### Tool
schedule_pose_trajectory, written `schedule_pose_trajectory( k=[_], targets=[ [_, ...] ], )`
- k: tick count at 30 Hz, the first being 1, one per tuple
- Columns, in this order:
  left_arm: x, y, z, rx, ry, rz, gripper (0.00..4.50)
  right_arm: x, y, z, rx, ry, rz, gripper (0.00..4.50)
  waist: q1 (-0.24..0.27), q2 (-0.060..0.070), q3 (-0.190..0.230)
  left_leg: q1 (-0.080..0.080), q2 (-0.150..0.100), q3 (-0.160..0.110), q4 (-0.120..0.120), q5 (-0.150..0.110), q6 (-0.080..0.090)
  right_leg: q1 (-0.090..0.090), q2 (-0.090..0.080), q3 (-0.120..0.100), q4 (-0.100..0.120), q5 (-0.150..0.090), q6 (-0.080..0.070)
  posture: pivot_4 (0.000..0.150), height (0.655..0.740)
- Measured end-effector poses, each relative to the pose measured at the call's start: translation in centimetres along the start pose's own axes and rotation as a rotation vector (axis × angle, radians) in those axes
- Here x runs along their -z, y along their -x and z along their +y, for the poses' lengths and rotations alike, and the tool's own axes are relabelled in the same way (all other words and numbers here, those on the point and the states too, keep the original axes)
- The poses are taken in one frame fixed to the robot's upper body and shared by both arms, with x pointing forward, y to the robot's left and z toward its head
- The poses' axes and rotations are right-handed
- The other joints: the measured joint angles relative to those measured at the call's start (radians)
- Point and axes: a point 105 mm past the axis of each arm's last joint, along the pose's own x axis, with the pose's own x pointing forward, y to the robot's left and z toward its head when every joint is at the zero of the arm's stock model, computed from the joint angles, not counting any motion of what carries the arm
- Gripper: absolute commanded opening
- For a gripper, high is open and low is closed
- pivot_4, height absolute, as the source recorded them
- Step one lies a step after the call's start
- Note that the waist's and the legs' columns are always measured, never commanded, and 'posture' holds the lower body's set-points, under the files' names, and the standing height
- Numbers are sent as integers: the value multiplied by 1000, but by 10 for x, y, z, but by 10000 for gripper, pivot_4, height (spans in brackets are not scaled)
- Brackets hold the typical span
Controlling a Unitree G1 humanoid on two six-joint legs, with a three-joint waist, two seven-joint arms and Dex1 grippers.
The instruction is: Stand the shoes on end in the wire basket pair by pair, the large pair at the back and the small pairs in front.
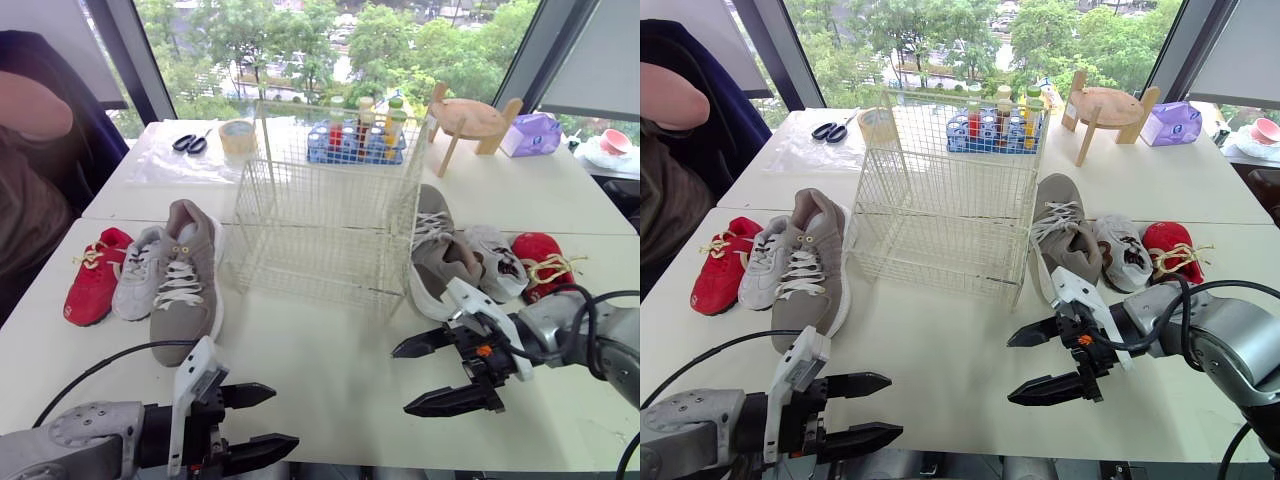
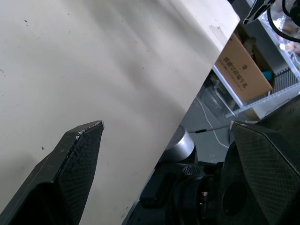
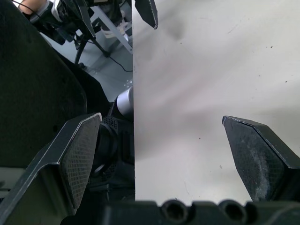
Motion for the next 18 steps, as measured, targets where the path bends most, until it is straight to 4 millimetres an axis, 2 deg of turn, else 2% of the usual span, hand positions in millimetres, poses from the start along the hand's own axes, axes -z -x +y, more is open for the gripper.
schedule_pose_trajectory(
  k=[18],
  targets=[
    [-11,-2,4,-13,-25,-63,44647,0,-1,-2,0,4,15,45000,0,0,0,0,0,0,0,0,0,0,0,0,0,0,0,1500,7400]
  ],
)
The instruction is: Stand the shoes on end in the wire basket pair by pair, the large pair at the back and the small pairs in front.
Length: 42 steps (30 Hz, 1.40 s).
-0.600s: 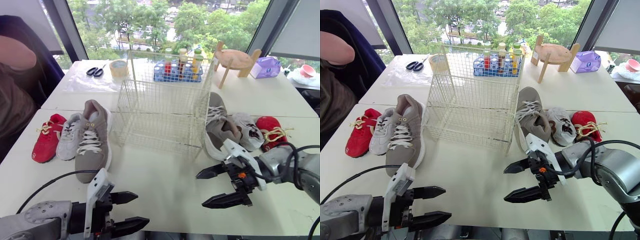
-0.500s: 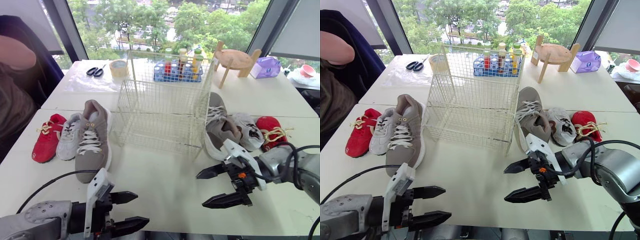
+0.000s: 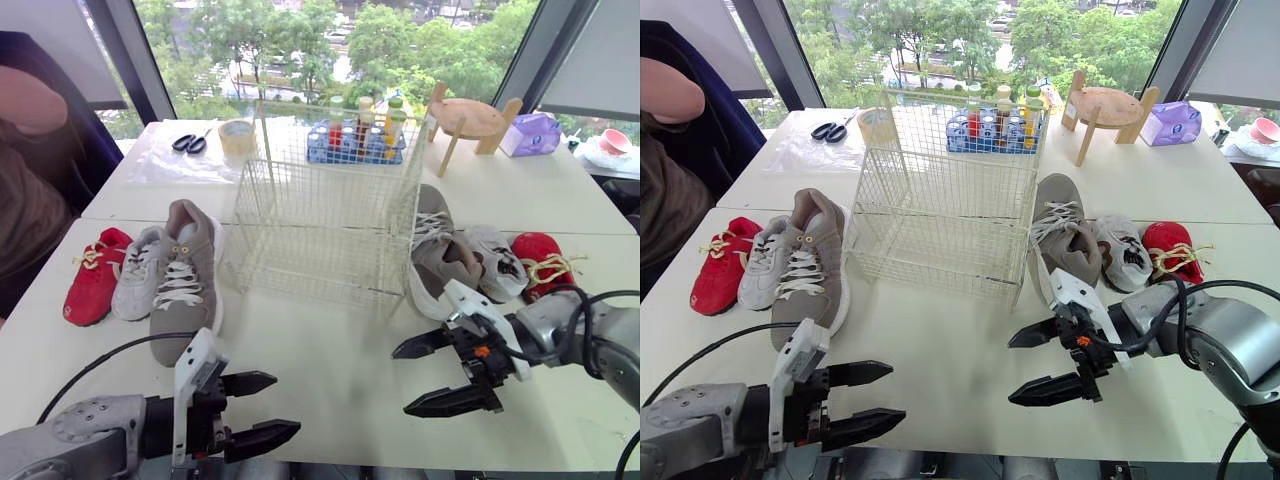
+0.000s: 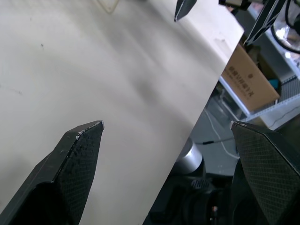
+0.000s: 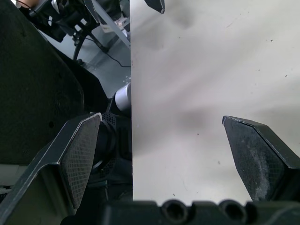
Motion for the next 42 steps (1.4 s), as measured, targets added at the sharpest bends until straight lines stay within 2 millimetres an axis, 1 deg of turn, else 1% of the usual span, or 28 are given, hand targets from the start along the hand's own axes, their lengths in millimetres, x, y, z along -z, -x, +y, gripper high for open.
schedule_pose_trajectory(
  k=[6,9,10,11,14,15,17,19,20,21,22,24,25,27,28,31,33,34,36,37,38,40,41,42],
  targets=[
    [-3,0,5,-19,-13,-5,44647,-8,4,-6,29,17,5,45000,-1,0,0,0,0,0,0,0,0,0,0,0,0,0,0,1500,7400],
    [-3,0,7,-28,-15,-1,44647,-12,11,-6,43,7,33,45000,0,1,1,0,0,1,-1,0,0,-1,0,0,0,0,0,1500,7400],
    [-3,0,8,-31,-22,0,44647,-18,15,-5,47,16,32,45000,0,2,2,0,0,1,-1,0,0,-1,0,0,0,0,0,1500,7400],
    [-5,0,8,-30,-32,2,44647,-29,20,-4,47,36,21,45000,0,2,3,0,0,1,-1,0,0,-1,0,1,0,0,0,1500,7400],
    [-17,3,11,-19,-102,12,44647,-83,46,6,71,166,-58,45000,-2,2,4,0,1,1,-1,0,0,-2,1,0,0,0,0,1500,7400],
    [-22,5,11,-21,-127,16,44647,-96,52,10,80,205,-76,45000,-2,1,4,0,1,1,-2,0,0,-3,1,0,0,0,0,1500,7400],
    [-44,11,9,-7,-204,-8,44647,-119,60,14,78,264,-114,45000,-1,0,5,0,1,2,-5,0,0,-4,1,0,-1,0,0,1500,7400],
    [-68,16,1,13,-281,-54,44647,-131,58,14,62,298,-122,45000,-1,-1,5,0,1,3,-6,0,0,-5,0,0,-2,0,0,1500,7400],
    [-80,17,-4,31,-317,-80,44647,-133,54,12,51,306,-113,45000,-2,-1,5,-1,1,3,-7,1,0,-5,0,0,-2,0,0,1500,7400],
    [-90,18,-9,41,-349,-100,44647,-131,48,7,47,310,-80,45000,-2,-1,5,-1,1,4,-7,1,0,-5,0,1,-2,0,0,1500,7400],
    [-96,19,-13,46,-367,-113,44647,-128,43,3,47,311,-51,45000,-3,-1,5,-1,1,5,-8,1,0,-5,0,1,-2,1,0,1500,7400],
    [-101,19,-16,44,-373,-126,44647,-117,33,-10,62,310,19,45000,-3,-1,5,-2,0,7,-9,1,0,-7,-1,1,-1,1,1,1500,7400],
    [-102,19,-18,45,-371,-131,44647,-111,29,-16,80,314,54,45000,-4,-1,5,-3,0,7,-10,1,-1,-9,0,1,-1,3,4,1500,7400],
    [-101,17,-21,46,-361,-134,44647,-103,22,-27,113,325,116,45000,-4,-1,5,-7,0,8,-9,2,-3,-14,0,1,1,3,4,1500,7400],
    [-98,16,-21,41,-353,-129,44647,-99,17,-32,127,328,140,45000,-5,-1,5,-8,0,8,-9,6,-9,-15,0,1,1,3,5,1500,7400],
    [-89,13,-17,19,-317,-123,44647,-93,-1,-35,144,370,203,45000,-8,-1,5,-7,1,8,-10,7,-10,-16,1,1,3,3,5,1500,7400],
    [-86,11,-15,10,-308,-125,45000,-88,-9,-37,172,392,250,39657,-4,-1,5,-7,1,7,-9,7,-10,-16,2,1,4,3,4,1500,7400],
    [-86,10,-14,8,-307,-130,45000,-84,-12,-40,197,412,279,36233,-1,-1,5,-7,1,7,-9,6,-8,-16,2,1,4,3,2,1500,7400],
    [-85,7,-12,6,-301,-141,45000,-79,-17,-46,254,477,345,26707,0,-2,5,-7,1,7,-7,6,-7,-15,2,1,4,2,-1,1500,7400],
    [-84,6,-11,5,-301,-140,45000,-78,-17,-48,283,516,370,20812,-2,-2,4,-7,1,7,-6,6,-7,-14,3,1,4,2,-1,1500,7400],
    [-84,4,-11,5,-303,-140,45000,-79,-17,-50,306,543,381,16877,-3,-3,4,-6,1,7,-6,6,-7,-13,4,1,4,3,-2,1500,7400],
    [-84,2,-9,8,-304,-142,45000,-80,-14,-54,350,577,398,5800,-5,-3,4,-4,2,8,-6,6,-7,-11,6,1,4,3,-2,1500,7400],
    [-84,1,-9,9,-306,-144,45000,-81,-13,-56,367,588,402,1283,-5,-3,4,-2,3,8,-5,6,-7,-10,7,2,4,3,-2,1500,7400],
    [-84,-1,-7,9,-305,-146,45000,-81,-7,-62,415,563,409,214,-5,-3,3,0,4,8,-5,6,-7,-8,8,2,4,3,-2,1500,7400]
  ],
)
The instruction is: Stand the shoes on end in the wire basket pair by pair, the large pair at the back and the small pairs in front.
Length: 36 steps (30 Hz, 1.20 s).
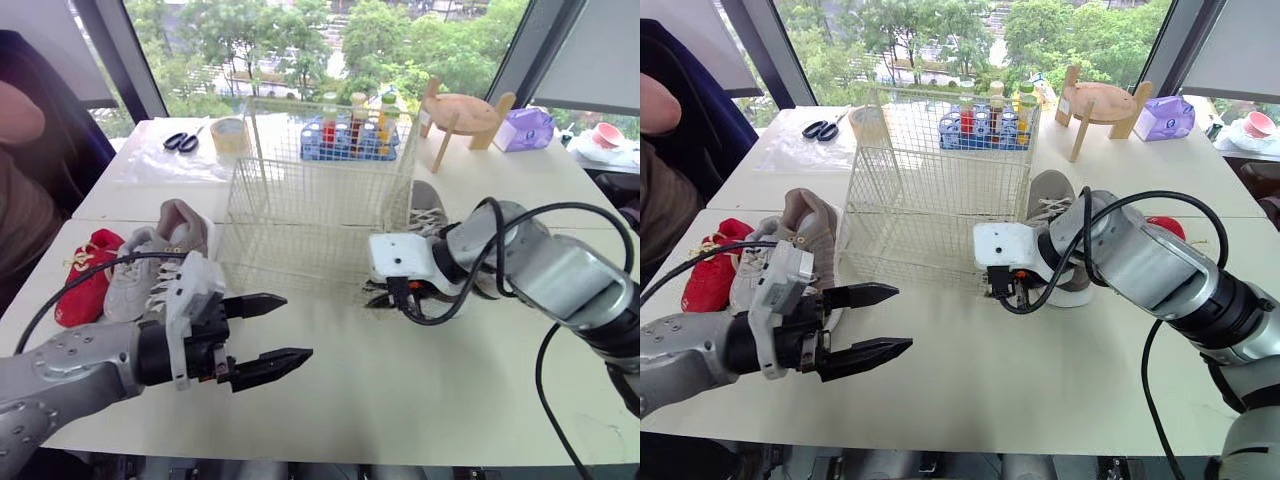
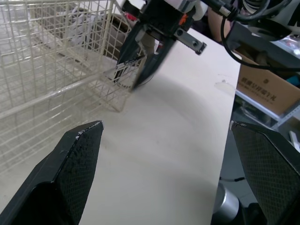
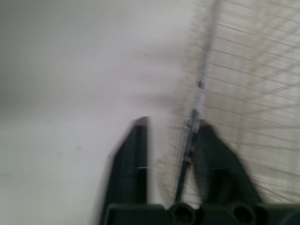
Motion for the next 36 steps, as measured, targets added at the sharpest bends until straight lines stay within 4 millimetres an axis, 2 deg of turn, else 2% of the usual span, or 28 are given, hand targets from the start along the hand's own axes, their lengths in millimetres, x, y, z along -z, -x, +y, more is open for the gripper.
schedule_pose_trajectory(
  k=[6,16,27,28,30,32,34,36],
  targets=[
    [2,-5,4,5,1,-1,45000,-5,-1,3,-4,19,-3,214,-4,0,0,0,3,0,-3,1,-2,-3,3,1,3,2,3,1500,7400],
    [5,-8,11,-18,-4,7,45000,-12,-14,-33,116,34,-27,214,-8,0,0,1,4,0,-2,3,-4,-3,4,1,5,4,0,1500,7400],
    [6,-10,12,-17,-21,17,45000,-16,-23,-50,189,51,-33,214,-6,0,0,2,4,0,0,3,-5,-3,5,1,10,4,0,1500,7400],
    [6,-10,12,-16,-20,18,45000,-16,-23,-51,192,55,-32,4992,-6,0,0,2,4,0,0,3,-5,-3,5,2,10,4,0,1500,7400],
    [7,-10,12,-12,-19,20,45000,-16,-22,-53,209,73,-30,9975,-5,0,0,2,4,0,0,3,-5,-4,5,2,12,4,0,1500,7400],
    [8,-10,12,-9,-14,20,45000,-13,-16,-55,226,46,-40,19763,-2,0,0,2,4,0,0,3,-5,-5,5,2,13,4,0,1500,7400],
    [8,-9,14,-11,-8,21,45000,-15,-5,-57,229,-16,-88,27396,-2,0,0,2,4,0,0,3,-5,-5,5,2,13,4,0,1500,7400],
    [9,-9,15,-13,0,22,45000,-20,14,-61,229,-100,-165,27396,-2,0,0,1,4,0,0,3,-5,-6,5,2,14,4,0,1500,7400]
  ],
)
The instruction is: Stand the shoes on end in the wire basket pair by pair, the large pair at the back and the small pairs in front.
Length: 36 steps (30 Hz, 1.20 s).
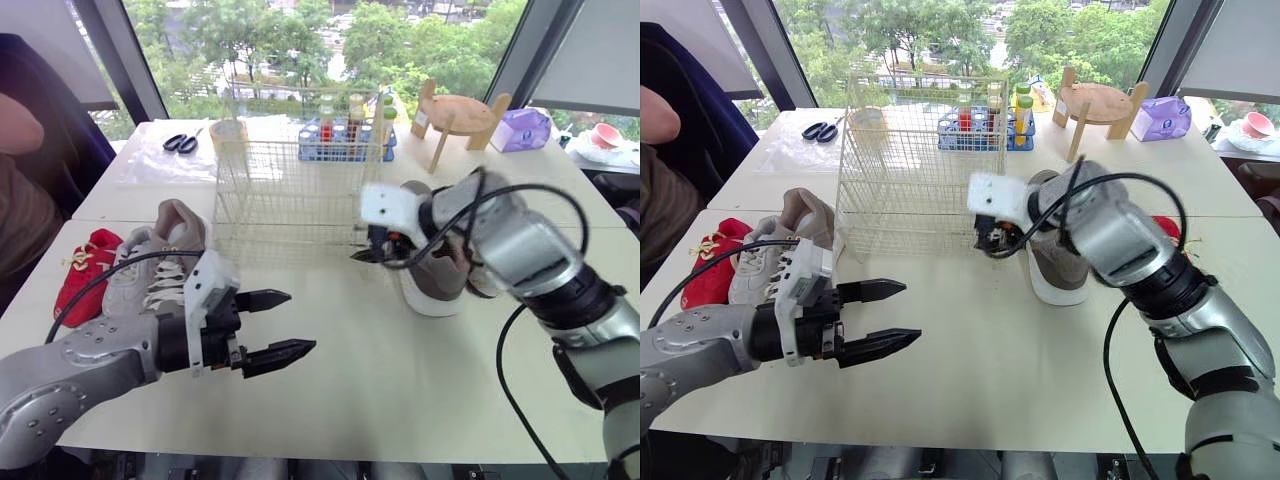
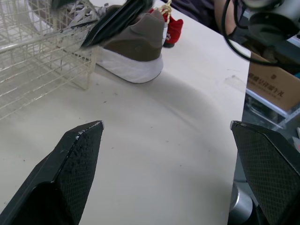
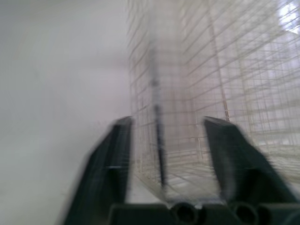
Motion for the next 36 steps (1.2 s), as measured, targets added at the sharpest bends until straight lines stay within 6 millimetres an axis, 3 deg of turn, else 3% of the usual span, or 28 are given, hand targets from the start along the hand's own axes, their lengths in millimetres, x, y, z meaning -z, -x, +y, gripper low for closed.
schedule_pose_trajectory(
  k=[4,6,7,9,12,16,23,29,36],
  targets=[
    [2,0,2,10,53,-26,45000,-33,79,-26,72,-238,-376,27396,7,-2,-1,0,0,-1,-1,0,0,1,0,0,0,0,0,1500,7400],
    [3,-1,5,4,79,-46,45000,-27,102,-32,154,-320,-511,32944,6,-7,-4,1,0,-1,-1,0,0,3,0,0,-1,0,0,1500,7400],
    [4,-2,7,0,97,-60,45000,-12,104,-33,200,-385,-521,36097,5,-8,-5,2,0,-1,0,0,0,4,0,0,-1,0,0,1500,7400],
    [5,-5,8,1,120,-75,45000,20,95,-31,261,-505,-473,44549,5,-8,-4,1,0,0,0,0,1,3,-1,1,0,0,-1,1500,7400],
    [8,-10,5,29,144,-80,45000,69,78,-11,409,-642,-441,44549,5,-7,-4,1,0,0,-1,0,1,2,-1,2,1,0,0,1500,7400],
    [18,-19,-1,74,159,-44,45000,107,78,12,646,-641,-390,44549,5,-4,-4,1,0,1,0,0,0,1,0,2,2,0,0,1500,7400],
    [31,-26,-2,114,166,5,45000,129,68,39,813,-764,-387,44549,-3,-4,-4,3,2,0,0,0,0,2,3,3,2,0,-1,1500,7400],
    [31,-26,5,104,137,18,45000,128,46,44,800,-829,-413,44549,-3,-4,-4,3,2,0,0,0,0,3,4,3,2,0,-1,1500,7400],
    [34,-27,8,85,126,26,45000,143,29,43,816,-885,-355,44549,-1,-4,-4,3,2,0,0,0,0,3,3,3,2,0,-1,1500,7400]
  ],
)
